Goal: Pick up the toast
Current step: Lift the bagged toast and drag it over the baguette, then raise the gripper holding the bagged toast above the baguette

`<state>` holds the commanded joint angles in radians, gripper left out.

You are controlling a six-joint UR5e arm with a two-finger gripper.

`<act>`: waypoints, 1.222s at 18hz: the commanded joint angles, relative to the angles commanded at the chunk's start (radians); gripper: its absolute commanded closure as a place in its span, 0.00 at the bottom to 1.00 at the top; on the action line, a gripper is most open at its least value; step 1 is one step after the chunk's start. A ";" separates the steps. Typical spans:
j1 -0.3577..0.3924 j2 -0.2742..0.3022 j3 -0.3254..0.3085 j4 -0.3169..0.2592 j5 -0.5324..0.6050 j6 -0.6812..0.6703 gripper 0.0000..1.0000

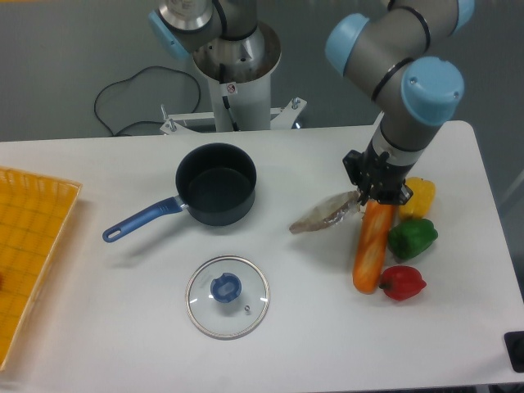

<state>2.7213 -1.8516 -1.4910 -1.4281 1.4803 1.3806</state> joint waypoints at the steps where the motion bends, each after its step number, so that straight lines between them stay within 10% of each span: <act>1: -0.002 0.006 0.000 0.005 0.000 0.000 0.97; 22: -0.074 0.035 0.015 -0.011 0.137 0.051 0.97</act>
<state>2.6476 -1.8162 -1.4757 -1.4389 1.6168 1.4312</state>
